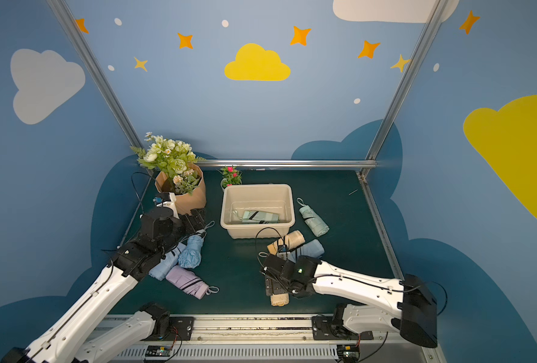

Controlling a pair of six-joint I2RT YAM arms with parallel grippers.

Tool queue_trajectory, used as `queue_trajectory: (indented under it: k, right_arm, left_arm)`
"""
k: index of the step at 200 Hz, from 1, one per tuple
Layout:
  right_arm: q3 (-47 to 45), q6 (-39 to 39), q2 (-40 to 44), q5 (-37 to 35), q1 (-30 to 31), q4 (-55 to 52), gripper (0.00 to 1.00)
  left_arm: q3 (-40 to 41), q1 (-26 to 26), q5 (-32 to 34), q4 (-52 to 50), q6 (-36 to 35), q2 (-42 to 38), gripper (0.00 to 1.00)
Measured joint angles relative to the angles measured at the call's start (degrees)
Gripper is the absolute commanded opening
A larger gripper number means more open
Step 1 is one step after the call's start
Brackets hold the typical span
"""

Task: Put the umbrella into the storage box
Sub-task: Pick up the umbrella from the center of the board.

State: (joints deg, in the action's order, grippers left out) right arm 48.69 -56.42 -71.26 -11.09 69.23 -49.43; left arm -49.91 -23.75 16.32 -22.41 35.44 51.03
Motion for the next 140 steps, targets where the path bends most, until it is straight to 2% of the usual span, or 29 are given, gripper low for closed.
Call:
queue_trajectory:
  k: [50,86,140]
  right_arm:
    - [4.31,2.14,-11.93,4.76,-0.09,1.03,0.94]
    - [4.66,2.73,-14.32,6.73,-1.44,1.44,0.89]
    - [4.57,3.98,-15.45,7.74,-3.28,1.60,0.89]
  left_arm:
    - [0.00,1.16,-1.09,-0.44,0.17,-0.13,1.00]
    - [0.02,1.84,-2.14,-0.50,0.48,-0.44,1.00]
    - [0.96,2.27,-2.89,-0.72,0.92,-1.44,1.00]
